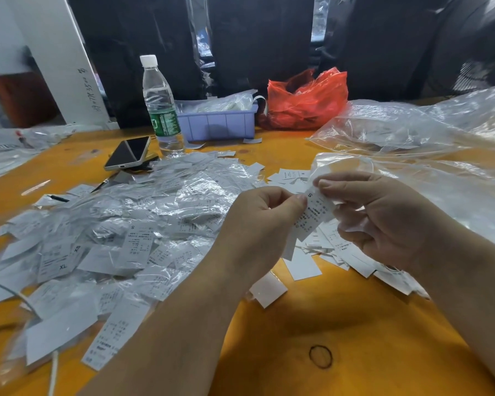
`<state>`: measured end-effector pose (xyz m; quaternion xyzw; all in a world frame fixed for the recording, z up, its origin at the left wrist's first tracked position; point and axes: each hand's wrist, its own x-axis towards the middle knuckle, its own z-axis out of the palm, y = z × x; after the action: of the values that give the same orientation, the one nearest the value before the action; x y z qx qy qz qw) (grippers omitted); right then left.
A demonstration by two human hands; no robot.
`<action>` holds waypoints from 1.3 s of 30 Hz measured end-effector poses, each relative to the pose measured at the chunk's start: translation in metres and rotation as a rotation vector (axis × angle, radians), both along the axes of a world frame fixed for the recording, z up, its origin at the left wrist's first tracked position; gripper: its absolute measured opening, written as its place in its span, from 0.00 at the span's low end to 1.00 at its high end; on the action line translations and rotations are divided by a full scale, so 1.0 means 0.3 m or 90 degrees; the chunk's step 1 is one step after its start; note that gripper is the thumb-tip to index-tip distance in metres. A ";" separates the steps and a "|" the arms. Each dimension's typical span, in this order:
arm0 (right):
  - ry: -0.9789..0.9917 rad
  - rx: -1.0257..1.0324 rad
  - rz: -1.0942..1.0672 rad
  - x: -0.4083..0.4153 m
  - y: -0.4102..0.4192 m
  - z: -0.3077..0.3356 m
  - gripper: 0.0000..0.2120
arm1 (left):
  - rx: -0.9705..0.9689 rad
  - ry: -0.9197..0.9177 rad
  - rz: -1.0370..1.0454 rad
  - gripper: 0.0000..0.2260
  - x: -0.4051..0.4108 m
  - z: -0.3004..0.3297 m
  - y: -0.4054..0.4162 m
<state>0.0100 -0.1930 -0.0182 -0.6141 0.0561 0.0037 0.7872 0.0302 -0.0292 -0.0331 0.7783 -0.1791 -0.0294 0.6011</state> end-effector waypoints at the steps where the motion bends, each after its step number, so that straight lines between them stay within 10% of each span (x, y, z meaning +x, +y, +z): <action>1: -0.006 0.000 -0.006 0.002 -0.001 0.000 0.06 | 0.001 0.004 -0.002 0.14 0.001 0.000 0.001; 39: -0.002 -0.123 -0.036 -0.008 0.018 0.005 0.03 | 0.045 -0.024 -0.008 0.11 0.005 -0.016 -0.006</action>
<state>0.0078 -0.1877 -0.0166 -0.6855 0.0725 -0.0249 0.7240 0.0317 -0.0310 -0.0378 0.7983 -0.1940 -0.0246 0.5696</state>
